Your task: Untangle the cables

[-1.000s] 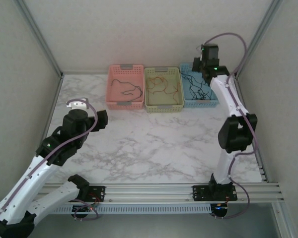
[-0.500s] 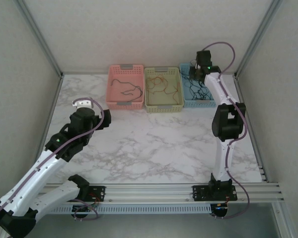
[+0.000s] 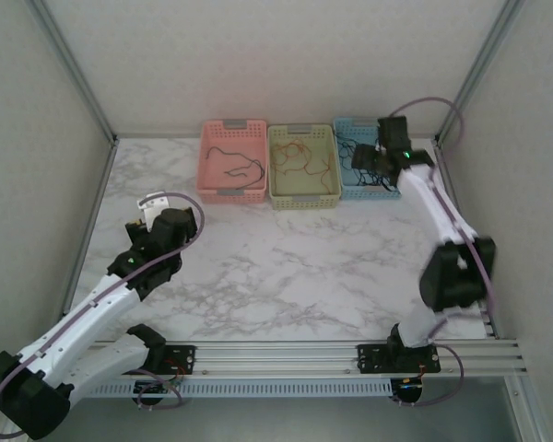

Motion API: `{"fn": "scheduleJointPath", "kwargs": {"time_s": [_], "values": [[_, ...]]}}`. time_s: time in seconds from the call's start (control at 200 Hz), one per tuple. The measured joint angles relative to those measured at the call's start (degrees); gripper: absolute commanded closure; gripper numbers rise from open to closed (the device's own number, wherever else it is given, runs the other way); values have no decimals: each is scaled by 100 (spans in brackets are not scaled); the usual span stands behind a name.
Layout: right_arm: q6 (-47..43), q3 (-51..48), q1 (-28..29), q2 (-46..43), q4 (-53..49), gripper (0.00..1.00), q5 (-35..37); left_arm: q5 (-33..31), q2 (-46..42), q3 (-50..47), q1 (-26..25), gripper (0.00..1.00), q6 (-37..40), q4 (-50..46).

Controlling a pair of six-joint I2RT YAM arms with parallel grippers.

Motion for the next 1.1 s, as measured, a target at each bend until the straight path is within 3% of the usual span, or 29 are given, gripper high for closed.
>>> {"fn": "scheduleJointPath", "kwargs": {"time_s": [0.09, 0.185, 0.37, 0.651, 0.701, 0.831, 0.956, 0.966, 0.976, 0.986, 1.096], "values": [[-4, -1637, -7, -1676, 1032, 18, 166, -308, -15, -664, 63, 0, 485, 1038], [-101, -3338, -28, -2813, 2302, 19, 372, -415, 136, -1370, 258, 0, 1051, 2216], [-466, -5569, -96, -2745, 3598, 20, 986, 195, 1045, -2221, 1078, 0, 1646, 4194], [-754, -6380, -459, -1556, 6124, 21, 1207, 1755, 2710, -2284, 2201, 1, 1974, 6260], [-785, -6395, -501, -1228, 6666, 26, 1158, 2024, 3200, -2221, 2409, 1, 1963, 6725], [-942, -6341, -562, -544, 7372, 29, 839, 2601, 3716, -2046, 2632, 0, 1947, 6756], [-1021, -6295, -562, -240, 7663, 21, 671, 3010, 3711, -1910, 2717, 0, 1899, 6808], [-1032, -6290, -562, -240, 7665, 16, 664, 3038, 3711, -1897, 2728, 0, 1899, 6813], [-1034, -6288, -562, -240, 7678, 5, 660, 3067, 3711, -1884, 2736, 0, 1895, 6817], [-1032, -6288, -562, -240, 7691, 2, 664, 3086, 3711, -1871, 2745, 0, 1893, 6817], [-1082, -6275, -562, -240, 7825, 1, 649, 3246, 3711, -1838, 2800, 0, 1873, 6826]]}}
